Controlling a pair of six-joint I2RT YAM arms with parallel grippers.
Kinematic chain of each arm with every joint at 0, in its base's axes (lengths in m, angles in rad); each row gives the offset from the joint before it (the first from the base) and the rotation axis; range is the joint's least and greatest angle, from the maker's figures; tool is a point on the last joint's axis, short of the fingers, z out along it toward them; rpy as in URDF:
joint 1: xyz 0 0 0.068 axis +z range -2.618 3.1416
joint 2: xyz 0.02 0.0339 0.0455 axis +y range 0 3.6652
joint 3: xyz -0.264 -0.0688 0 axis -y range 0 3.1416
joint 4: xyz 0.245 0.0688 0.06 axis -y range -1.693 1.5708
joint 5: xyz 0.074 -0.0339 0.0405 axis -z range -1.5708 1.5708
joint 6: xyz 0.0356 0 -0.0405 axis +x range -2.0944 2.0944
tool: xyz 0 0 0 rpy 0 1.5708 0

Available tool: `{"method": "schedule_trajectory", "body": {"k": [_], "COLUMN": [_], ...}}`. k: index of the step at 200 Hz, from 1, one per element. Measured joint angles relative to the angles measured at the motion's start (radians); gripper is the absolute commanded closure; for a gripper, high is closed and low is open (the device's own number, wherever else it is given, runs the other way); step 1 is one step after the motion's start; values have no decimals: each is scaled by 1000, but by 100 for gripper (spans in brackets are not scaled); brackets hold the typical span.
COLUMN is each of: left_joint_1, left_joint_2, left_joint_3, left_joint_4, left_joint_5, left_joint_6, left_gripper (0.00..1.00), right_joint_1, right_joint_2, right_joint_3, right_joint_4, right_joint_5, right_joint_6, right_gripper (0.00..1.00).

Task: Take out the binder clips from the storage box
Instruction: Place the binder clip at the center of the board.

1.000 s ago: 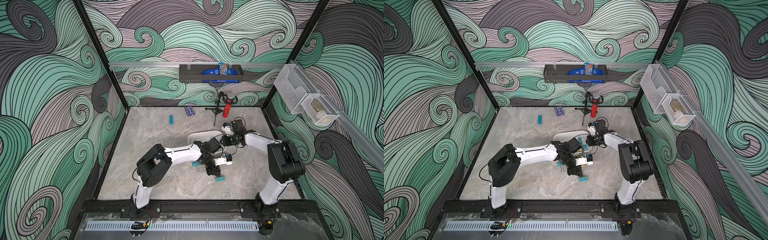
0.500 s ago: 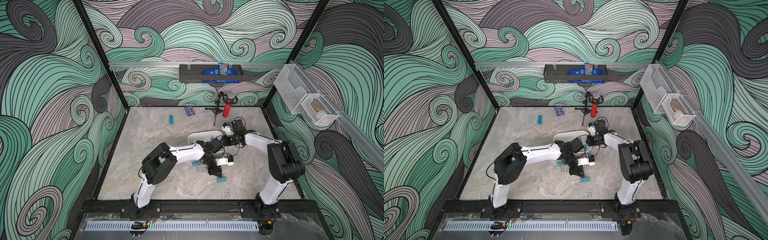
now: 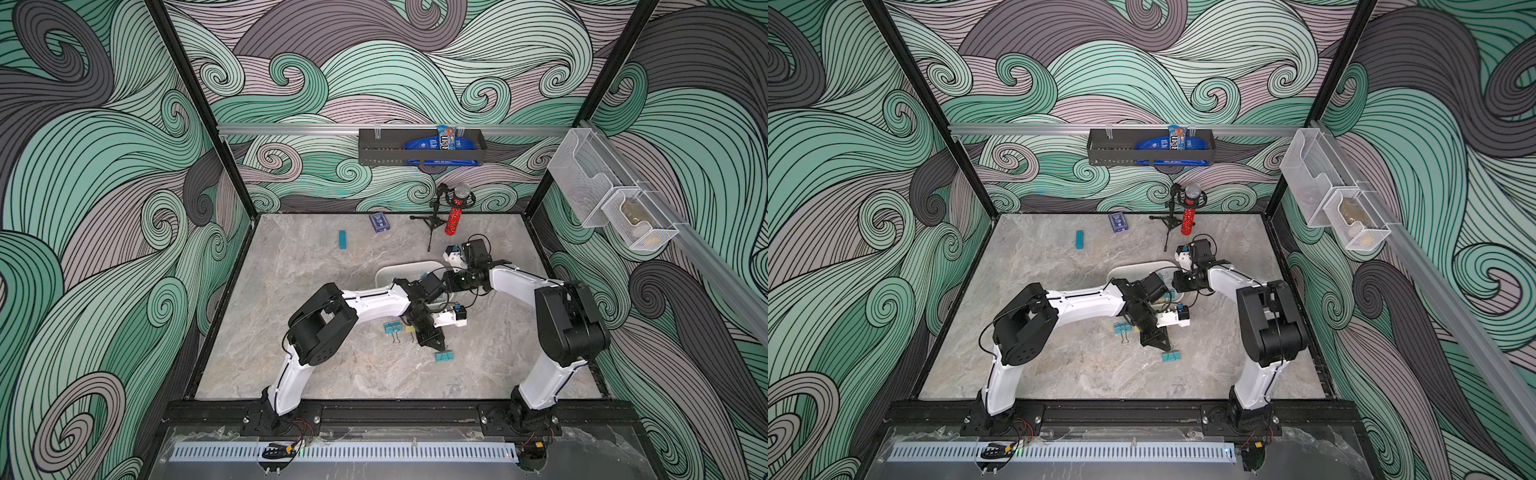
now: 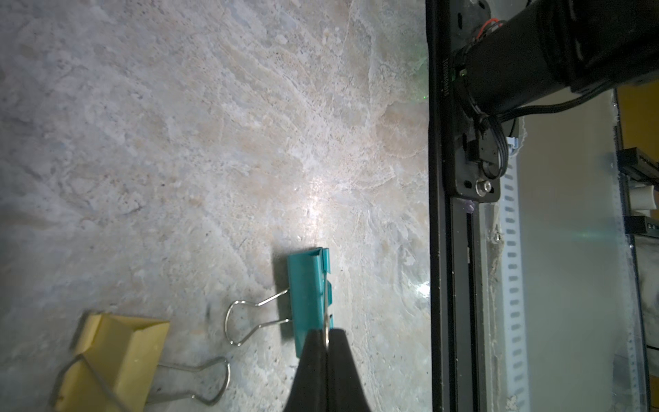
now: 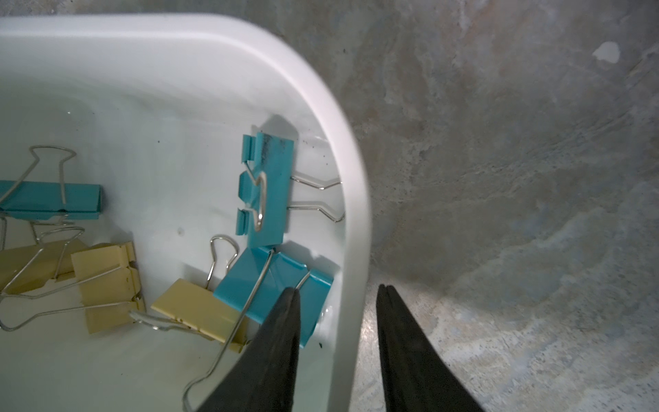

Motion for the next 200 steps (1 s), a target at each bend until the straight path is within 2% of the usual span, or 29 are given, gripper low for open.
{"method": "schedule_trajectory", "body": {"k": [63, 119, 200], "left_joint_1": [5, 16, 22], "left_joint_2": [13, 22, 23], "left_joint_3": [19, 19, 44], "left_joint_4": [-5, -7, -13], "left_joint_5": [-4, -33, -50], "left_joint_6": [2, 7, 8], "left_gripper": [92, 83, 80], "right_joint_1": [0, 0, 0], "right_joint_2": [0, 0, 0], "right_joint_3": [0, 0, 0], "right_joint_4": [0, 0, 0], "right_joint_5": [0, 0, 0], "right_joint_6": [0, 0, 0], "right_gripper": [62, 61, 61]}}
